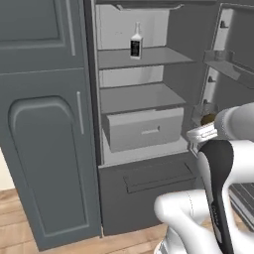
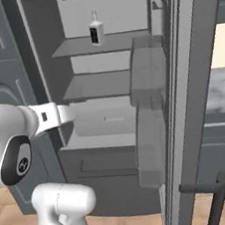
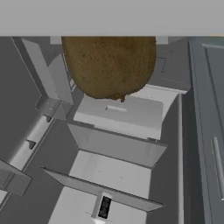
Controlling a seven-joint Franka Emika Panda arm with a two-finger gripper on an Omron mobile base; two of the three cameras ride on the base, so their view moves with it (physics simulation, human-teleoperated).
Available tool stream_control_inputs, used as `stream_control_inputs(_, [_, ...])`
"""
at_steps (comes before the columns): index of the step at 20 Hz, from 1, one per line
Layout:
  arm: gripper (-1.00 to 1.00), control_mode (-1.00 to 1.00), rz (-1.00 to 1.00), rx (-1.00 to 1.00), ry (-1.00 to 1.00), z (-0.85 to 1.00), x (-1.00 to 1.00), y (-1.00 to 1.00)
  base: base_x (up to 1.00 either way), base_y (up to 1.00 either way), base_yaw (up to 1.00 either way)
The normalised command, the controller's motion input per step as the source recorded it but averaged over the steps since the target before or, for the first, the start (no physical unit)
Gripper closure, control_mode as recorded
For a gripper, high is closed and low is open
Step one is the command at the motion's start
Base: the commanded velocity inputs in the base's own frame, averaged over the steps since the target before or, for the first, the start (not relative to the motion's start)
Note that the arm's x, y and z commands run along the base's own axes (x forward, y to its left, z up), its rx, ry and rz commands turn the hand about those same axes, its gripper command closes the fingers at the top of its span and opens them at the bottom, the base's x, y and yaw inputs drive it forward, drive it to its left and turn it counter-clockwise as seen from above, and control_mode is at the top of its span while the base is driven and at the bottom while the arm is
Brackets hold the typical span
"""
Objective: Place the liquor on the top shelf of the fridge to keep it out of children's reach, and place the avocado and kiwi on lower shelves for easy access.
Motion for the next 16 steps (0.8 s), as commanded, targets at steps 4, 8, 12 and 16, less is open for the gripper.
stream_control_inputs(4, [1.0,1.0,0.0,0.0,0.0,0.0,0.0,0.0,0.76,-0.36,0.0])
stream_control_inputs(8, [1.0,1.0,0.0,0.0,0.0,0.0,0.0,0.0,0.49,-0.4,0.0])
stream_control_inputs(12, [1.0,1.0,0.0,0.0,0.0,0.0,0.0,0.0,0.39,-0.23,0.0])
stream_control_inputs(16, [1.0,1.0,0.0,0.0,0.0,0.0,0.0,0.0,0.35,0.01,0.0])
